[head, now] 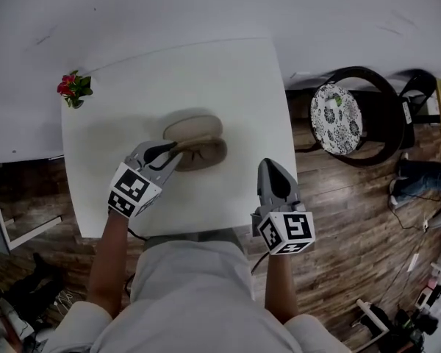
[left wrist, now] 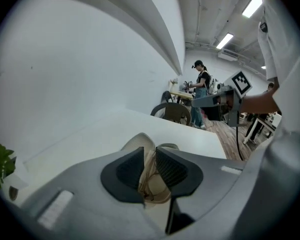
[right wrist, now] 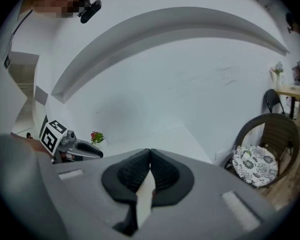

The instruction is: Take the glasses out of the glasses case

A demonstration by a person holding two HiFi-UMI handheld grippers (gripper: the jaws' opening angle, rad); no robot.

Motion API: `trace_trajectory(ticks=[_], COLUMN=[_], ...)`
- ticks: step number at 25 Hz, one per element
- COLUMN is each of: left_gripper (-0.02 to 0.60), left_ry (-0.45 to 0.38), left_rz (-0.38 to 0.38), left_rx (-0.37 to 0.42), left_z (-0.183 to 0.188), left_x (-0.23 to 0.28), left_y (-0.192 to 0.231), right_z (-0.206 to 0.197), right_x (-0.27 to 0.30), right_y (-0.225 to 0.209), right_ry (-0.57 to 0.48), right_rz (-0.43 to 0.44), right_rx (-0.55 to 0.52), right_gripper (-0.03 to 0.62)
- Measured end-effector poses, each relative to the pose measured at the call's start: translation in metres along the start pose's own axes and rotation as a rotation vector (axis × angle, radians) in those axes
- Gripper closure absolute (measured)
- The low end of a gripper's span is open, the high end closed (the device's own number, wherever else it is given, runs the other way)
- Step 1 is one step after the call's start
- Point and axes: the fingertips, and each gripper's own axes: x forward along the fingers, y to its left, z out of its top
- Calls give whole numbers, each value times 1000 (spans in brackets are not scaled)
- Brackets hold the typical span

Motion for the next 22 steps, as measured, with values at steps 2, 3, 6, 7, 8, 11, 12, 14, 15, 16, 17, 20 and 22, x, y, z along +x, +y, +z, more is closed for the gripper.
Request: trace_trajectory(ticks=[2, 3, 6, 7, 8, 11, 12, 14, 15, 16, 17, 20, 22], left_gripper=[499, 498, 497, 499, 497, 499, 499, 499, 499, 499, 499, 500, 525], left_ry=[48, 65, 111, 131, 150, 194, 208, 236, 249, 265, 280, 303, 311], left_rz=[-36, -51, -56, -53, -56, -72, -79, -101, -112, -120, -127, -138, -143], left_rx=[13, 15, 61, 78, 90, 110, 114, 113, 112, 112, 115, 114, 114], left_z=[-10, -13, -20, -23, -26, -34, -37, -42, -44, -47, -50, -56, -57], left_x=[15, 22, 40, 45, 50, 63, 67, 74, 77, 79, 81, 85, 87], left_y=[-4, -6, -8, -7, -6, -6, -7, -9, -10, -11, -11, -11, -11], right_z=[-5, -8, -18, -20, -22, -28, -29, -30, -31, -32, -33, -34, -35], right_x=[4, 5, 6, 7, 8, 10, 10, 11, 12, 12, 13, 16, 17], right_y=[-5, -7, -13, -14, -15, -19, -21, -25, -26, -26, -27, -28, -27], right_ry=[13, 22, 50, 57, 62, 79, 83, 89, 92, 96, 100, 108, 110], right_rz=[10, 14, 24, 27, 30, 37, 38, 42, 44, 47, 49, 54, 57], right_rx=[3, 4, 7, 8, 8, 6, 5, 4, 3, 3, 2, 1, 0], right_gripper=[591, 591, 591, 591, 591, 591, 591, 591, 591, 591, 591, 591, 591])
